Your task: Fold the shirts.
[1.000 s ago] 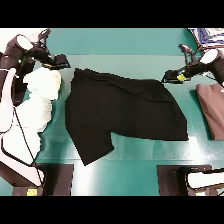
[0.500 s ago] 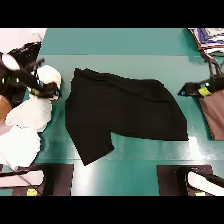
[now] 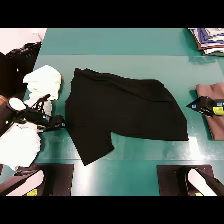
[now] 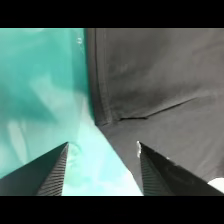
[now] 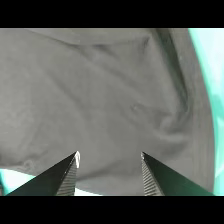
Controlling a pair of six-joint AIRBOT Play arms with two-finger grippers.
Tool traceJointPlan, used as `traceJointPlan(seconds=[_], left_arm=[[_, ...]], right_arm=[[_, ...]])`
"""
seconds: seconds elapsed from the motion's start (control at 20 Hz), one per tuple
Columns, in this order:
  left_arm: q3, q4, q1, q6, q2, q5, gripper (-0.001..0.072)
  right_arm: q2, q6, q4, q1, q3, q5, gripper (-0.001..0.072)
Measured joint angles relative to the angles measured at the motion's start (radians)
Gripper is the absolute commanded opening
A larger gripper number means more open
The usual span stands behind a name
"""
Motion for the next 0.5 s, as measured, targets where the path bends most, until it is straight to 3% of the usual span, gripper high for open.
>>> traceJointPlan(seconds=[0.15, 0.2, 0.3, 0.35, 0.5], left_arm=[[-0.055, -0.068, -0.027, 0.037, 0.013, 0.063, 0.0518], [-0.067, -0.090, -0.047, 0.043, 0.016, 0.085, 0.0442], [-0.083, -0.099, -0.086, 0.053, 0.017, 0.143, 0.0085], [-0.085, -0.102, -0.099, 0.055, 0.017, 0.162, 0.0025], [-0.064, -0.122, -0.120, 0.061, 0.019, 0.176, 0.0024]], right_arm=[[0.028, -0.008, 0.019, -0.027, -0.020, 0.016, 0.0448], [0.033, -0.009, 0.023, -0.032, -0.024, 0.020, 0.0447], [0.039, -0.011, 0.023, -0.040, -0.028, 0.027, 0.0448], [0.040, -0.011, 0.019, -0.047, -0.029, 0.031, 0.0447], [0.044, -0.012, -0.034, -0.086, -0.037, 0.058, 0.0448]])
